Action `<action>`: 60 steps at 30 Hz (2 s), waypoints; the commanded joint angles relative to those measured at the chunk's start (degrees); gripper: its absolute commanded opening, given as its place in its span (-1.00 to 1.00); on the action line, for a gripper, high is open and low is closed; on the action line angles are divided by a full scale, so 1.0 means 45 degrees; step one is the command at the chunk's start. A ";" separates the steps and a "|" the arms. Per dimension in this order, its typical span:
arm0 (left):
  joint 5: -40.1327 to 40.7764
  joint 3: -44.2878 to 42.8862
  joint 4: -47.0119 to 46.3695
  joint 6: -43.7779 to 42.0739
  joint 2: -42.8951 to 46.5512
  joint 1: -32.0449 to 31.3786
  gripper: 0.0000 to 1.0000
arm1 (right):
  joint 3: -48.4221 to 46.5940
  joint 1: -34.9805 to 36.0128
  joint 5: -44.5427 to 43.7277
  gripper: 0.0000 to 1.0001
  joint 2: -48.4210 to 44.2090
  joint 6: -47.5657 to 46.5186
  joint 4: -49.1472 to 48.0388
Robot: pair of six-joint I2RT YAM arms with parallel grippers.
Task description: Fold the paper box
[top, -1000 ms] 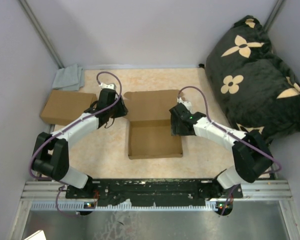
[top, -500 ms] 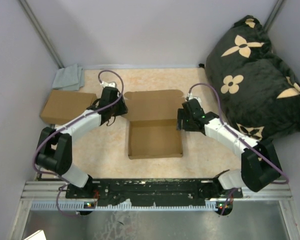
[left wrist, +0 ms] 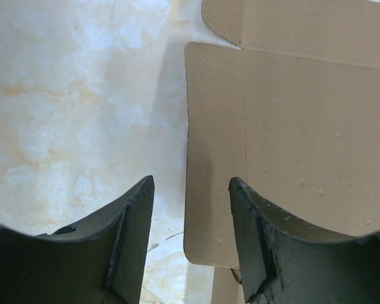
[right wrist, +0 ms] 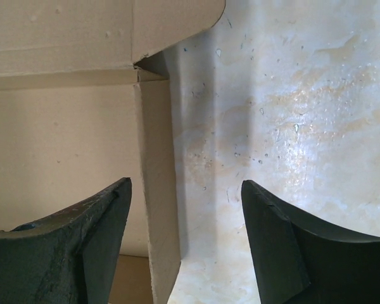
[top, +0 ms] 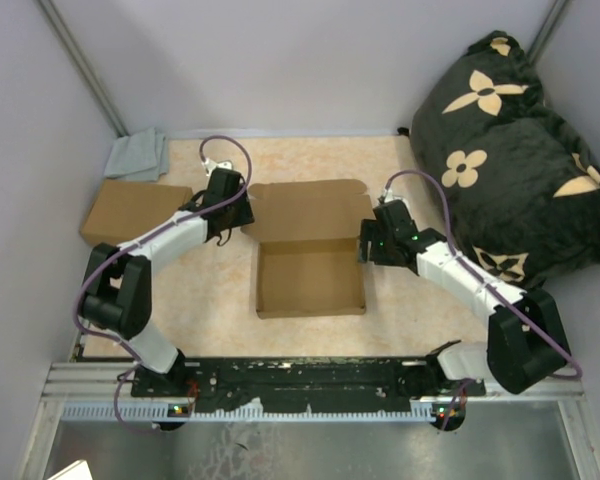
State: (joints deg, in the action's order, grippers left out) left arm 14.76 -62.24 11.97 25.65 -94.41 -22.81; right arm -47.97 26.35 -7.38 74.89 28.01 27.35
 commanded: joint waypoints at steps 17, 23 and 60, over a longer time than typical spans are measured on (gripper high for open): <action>-0.2372 -0.0245 -0.1191 0.0116 -0.0630 0.0294 -0.74 | 0.0437 -0.0455 0.0609 0.42 -0.0840 -0.0365 -0.0673; -0.3136 0.1951 -0.3649 -0.0501 0.1320 0.0286 -1.00 | -0.0482 -0.1724 0.1795 0.44 -0.0472 -0.0678 -0.0830; -0.4833 1.0522 -1.3990 -0.0816 0.7887 0.0251 -1.00 | -0.2428 -0.2373 0.7090 0.27 0.0952 -0.2715 -0.2225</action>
State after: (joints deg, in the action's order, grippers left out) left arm -5.82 -14.66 -47.59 22.17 -58.78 -21.69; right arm -58.11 12.86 21.61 82.30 17.58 20.86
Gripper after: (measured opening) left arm 0.012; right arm 0.660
